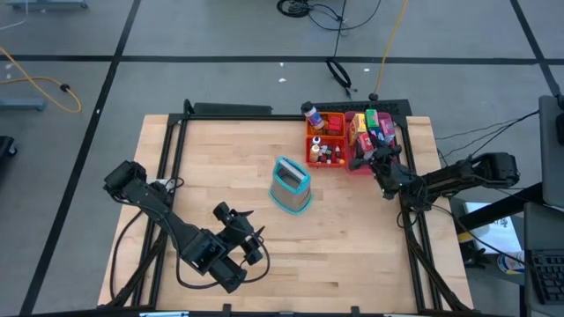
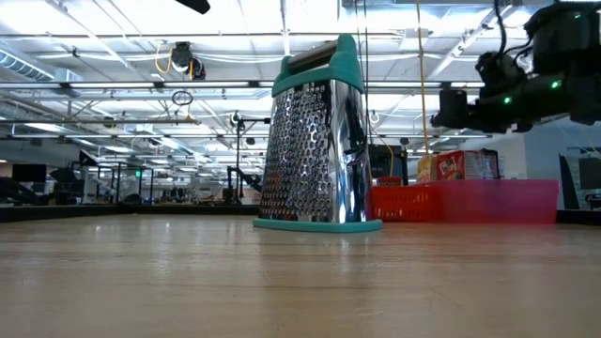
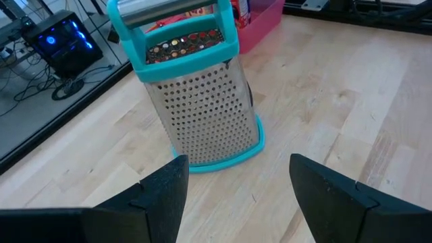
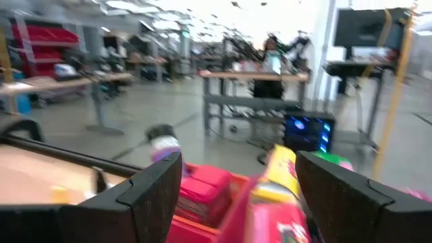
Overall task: Pick & Place Kitchen Items
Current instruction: Return to Home Position
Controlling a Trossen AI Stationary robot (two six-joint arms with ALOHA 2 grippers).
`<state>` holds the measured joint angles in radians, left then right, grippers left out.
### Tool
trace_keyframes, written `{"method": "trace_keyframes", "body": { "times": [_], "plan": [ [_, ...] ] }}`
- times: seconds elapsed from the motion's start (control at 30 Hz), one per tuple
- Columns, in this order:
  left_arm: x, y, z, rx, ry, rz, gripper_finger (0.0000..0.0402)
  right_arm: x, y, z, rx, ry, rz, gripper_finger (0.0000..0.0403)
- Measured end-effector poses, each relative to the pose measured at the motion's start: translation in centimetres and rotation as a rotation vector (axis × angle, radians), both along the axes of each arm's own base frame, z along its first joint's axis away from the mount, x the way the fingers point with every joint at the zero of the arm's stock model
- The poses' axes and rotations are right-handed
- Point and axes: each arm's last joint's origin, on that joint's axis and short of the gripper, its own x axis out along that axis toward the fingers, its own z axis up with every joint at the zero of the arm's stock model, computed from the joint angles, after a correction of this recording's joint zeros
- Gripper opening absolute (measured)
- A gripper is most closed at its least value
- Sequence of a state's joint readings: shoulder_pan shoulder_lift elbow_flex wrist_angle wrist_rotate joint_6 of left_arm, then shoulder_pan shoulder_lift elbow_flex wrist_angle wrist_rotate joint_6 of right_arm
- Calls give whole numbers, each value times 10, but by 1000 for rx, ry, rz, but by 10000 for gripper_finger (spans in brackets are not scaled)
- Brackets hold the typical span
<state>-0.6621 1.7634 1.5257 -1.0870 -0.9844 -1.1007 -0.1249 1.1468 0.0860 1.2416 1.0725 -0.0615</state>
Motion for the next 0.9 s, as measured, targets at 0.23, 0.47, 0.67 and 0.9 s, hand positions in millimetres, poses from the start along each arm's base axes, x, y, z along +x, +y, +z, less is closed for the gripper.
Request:
{"method": "trace_keyframes", "body": {
  "times": [0.23, 0.47, 0.67, 0.9],
  "plan": [
    [1, 1, 0, 26, 46, -34, 255, -4, 22, 24, -88, -78, 129, 283],
    [-1, 9, 3, 130, 45, -12, 255, -15, 49, 46, -131, -256, 419, 281],
    [-16, 15, 19, 194, 36, -36, 255, -24, 75, 56, -156, -182, 655, 262],
    [-48, 38, 13, 222, -73, -3, 255, -36, 100, 69, -123, 4, 904, 237]
  ]
}}
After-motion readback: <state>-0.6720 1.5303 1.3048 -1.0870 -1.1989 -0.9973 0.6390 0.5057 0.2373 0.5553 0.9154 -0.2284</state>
